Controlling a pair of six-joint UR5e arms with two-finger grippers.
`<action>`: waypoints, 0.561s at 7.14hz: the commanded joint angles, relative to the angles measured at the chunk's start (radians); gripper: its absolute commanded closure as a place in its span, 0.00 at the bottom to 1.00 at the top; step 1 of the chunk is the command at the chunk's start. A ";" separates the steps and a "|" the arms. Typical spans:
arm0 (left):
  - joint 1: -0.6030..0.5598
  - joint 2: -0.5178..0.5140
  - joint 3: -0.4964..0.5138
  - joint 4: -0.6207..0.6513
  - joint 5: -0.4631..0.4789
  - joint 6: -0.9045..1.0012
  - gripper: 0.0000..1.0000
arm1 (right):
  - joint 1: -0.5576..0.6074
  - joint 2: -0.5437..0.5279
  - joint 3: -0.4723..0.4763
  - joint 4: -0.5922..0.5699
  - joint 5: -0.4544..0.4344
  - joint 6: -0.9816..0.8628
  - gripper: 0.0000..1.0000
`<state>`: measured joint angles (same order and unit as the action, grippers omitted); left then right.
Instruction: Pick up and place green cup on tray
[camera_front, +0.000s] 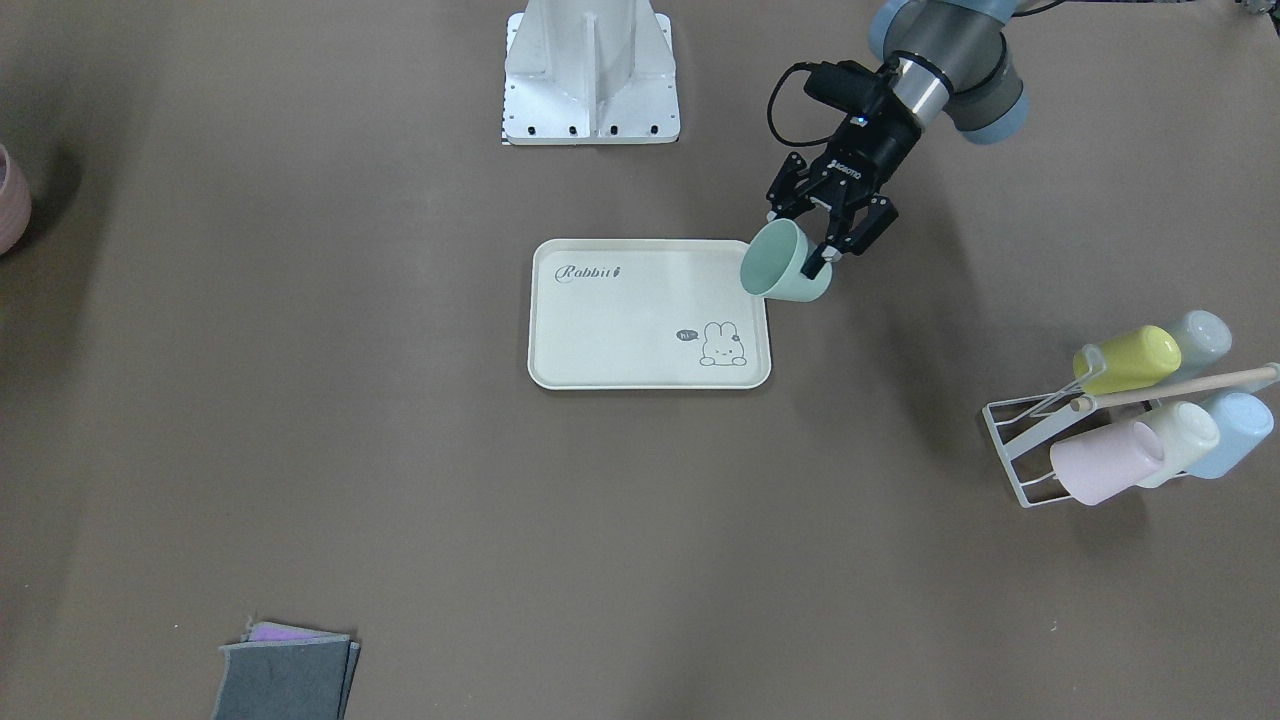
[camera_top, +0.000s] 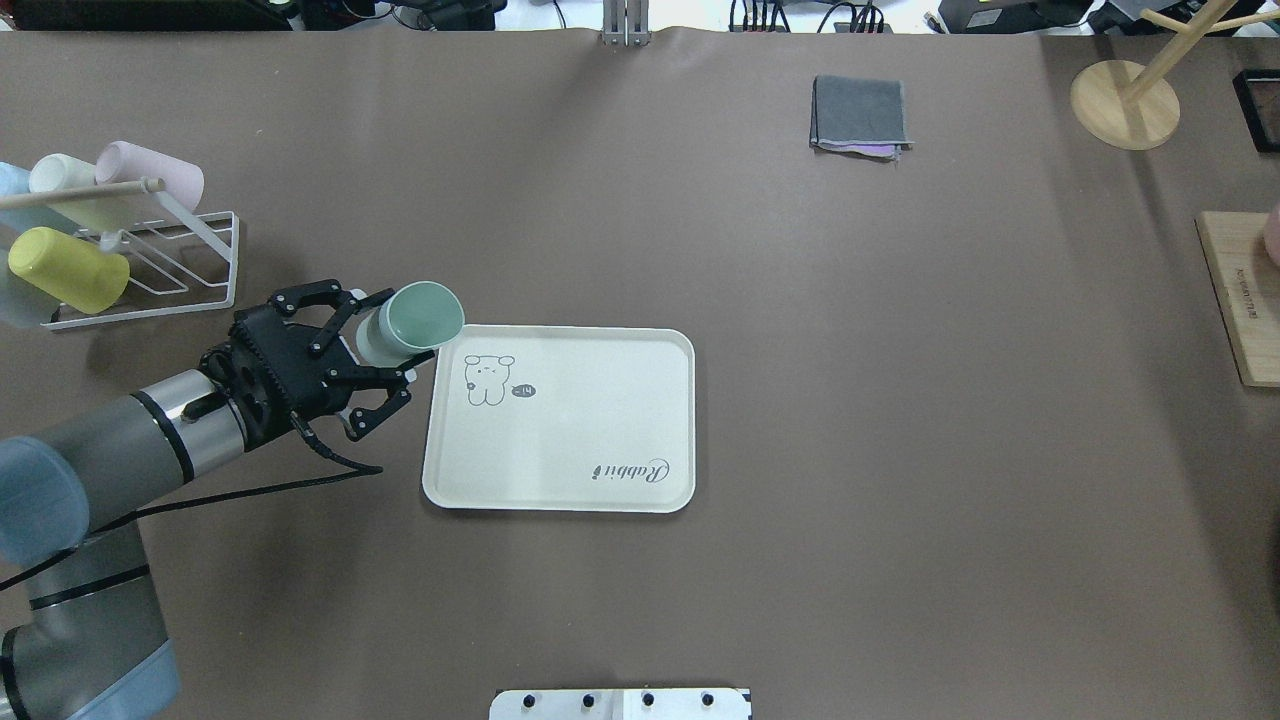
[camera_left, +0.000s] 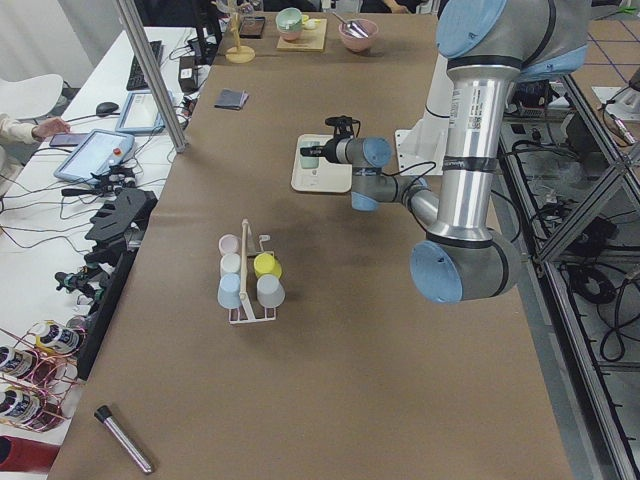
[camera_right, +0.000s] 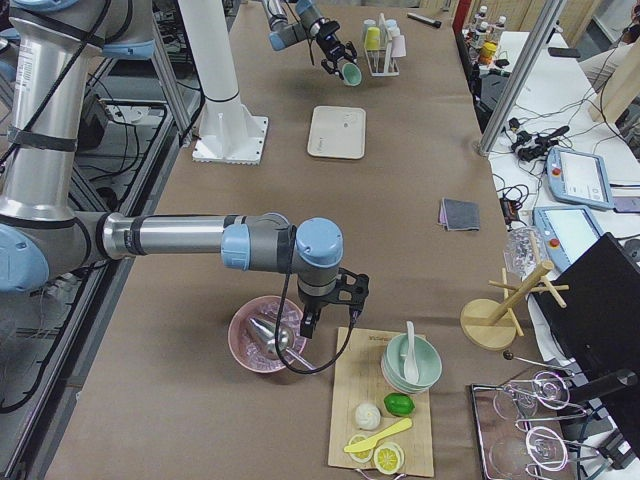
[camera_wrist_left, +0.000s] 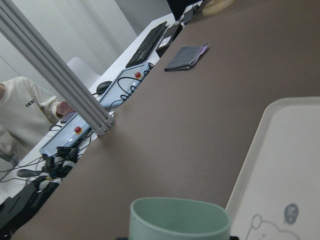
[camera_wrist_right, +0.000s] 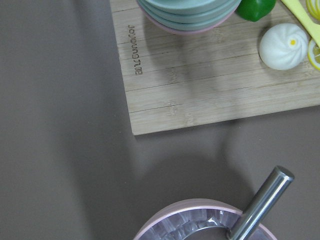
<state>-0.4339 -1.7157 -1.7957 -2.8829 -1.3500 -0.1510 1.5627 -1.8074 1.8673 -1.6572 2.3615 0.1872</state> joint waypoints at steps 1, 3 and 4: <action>0.000 -0.129 0.172 -0.193 -0.113 -0.236 0.86 | -0.010 0.008 0.000 0.000 -0.031 0.000 0.00; -0.002 -0.262 0.362 -0.313 -0.136 -0.285 0.86 | -0.010 0.008 0.000 0.000 -0.036 0.000 0.00; -0.002 -0.321 0.440 -0.361 -0.155 -0.285 0.86 | -0.010 0.008 -0.002 0.000 -0.036 0.000 0.00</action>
<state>-0.4351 -1.9581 -1.4623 -3.1746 -1.4850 -0.4232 1.5530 -1.7998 1.8669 -1.6567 2.3272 0.1868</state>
